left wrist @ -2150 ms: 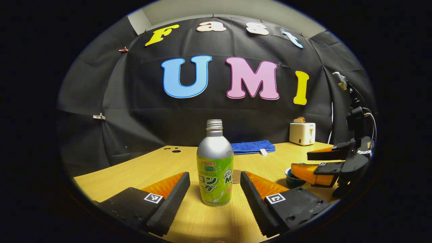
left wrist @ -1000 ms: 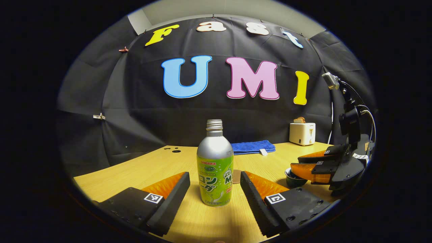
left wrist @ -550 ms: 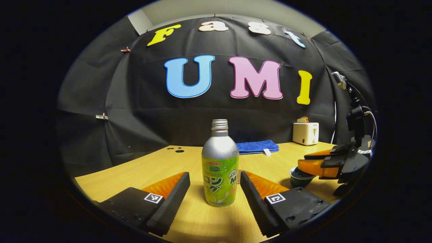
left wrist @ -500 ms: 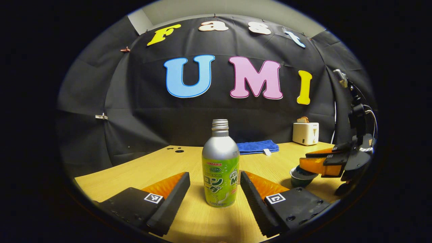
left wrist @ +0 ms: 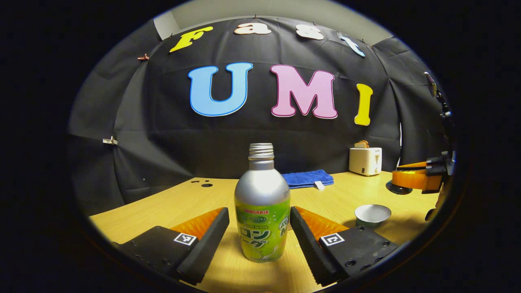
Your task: Open the teacup lid with one hand, grasp the water bottle and pour water into the teacup with the other hand; after pouring, place the water bottle on the coaster and then close the teacup lid.
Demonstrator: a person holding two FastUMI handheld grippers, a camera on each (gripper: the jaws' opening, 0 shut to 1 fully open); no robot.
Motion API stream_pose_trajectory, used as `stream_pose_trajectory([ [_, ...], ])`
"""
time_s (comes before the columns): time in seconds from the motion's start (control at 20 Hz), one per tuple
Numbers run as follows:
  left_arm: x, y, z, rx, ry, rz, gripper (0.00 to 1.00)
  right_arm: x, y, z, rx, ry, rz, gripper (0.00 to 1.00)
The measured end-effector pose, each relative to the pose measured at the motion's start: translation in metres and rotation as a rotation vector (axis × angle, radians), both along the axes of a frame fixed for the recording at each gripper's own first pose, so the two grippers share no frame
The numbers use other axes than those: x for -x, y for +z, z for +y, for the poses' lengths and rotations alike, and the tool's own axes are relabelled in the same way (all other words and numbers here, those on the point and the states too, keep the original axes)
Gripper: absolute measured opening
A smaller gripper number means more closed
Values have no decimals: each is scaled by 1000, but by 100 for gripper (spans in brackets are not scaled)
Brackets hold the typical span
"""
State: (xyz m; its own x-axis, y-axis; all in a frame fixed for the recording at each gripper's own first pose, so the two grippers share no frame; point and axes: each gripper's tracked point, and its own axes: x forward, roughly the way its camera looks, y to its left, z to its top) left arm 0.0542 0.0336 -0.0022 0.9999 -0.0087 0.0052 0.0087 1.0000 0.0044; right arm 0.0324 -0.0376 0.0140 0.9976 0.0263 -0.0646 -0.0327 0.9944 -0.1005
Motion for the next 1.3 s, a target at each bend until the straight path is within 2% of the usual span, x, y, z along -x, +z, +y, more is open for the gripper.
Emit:
stream_pose_trajectory([
  [0.3,-24,1,-3,-1,-31,-4,93,4,-33,-28,-102,-45,62,27],
  [0.35,-27,1,-3,0,-35,-2,91,5,-33,-29,-116,-37,59,27],
  [0.4,-29,1,-3,1,-33,-3,84,2,-31,-29,-118,-34,49,27],
  [0.65,-29,0,-10,-40,-46,4,81,2,-21,-37,-112,-42,-9,27],
  [0.75,-29,3,-16,-133,-49,-2,80,2,-14,-45,-102,-56,-53,26],
  [1.05,-35,18,-37,-585,-62,-35,79,-1,-14,-62,-99,-74,-61,26],
  [1.3,-37,25,-51,-954,-114,-55,78,-1,-13,-80,-99,-93,-62,26],
])
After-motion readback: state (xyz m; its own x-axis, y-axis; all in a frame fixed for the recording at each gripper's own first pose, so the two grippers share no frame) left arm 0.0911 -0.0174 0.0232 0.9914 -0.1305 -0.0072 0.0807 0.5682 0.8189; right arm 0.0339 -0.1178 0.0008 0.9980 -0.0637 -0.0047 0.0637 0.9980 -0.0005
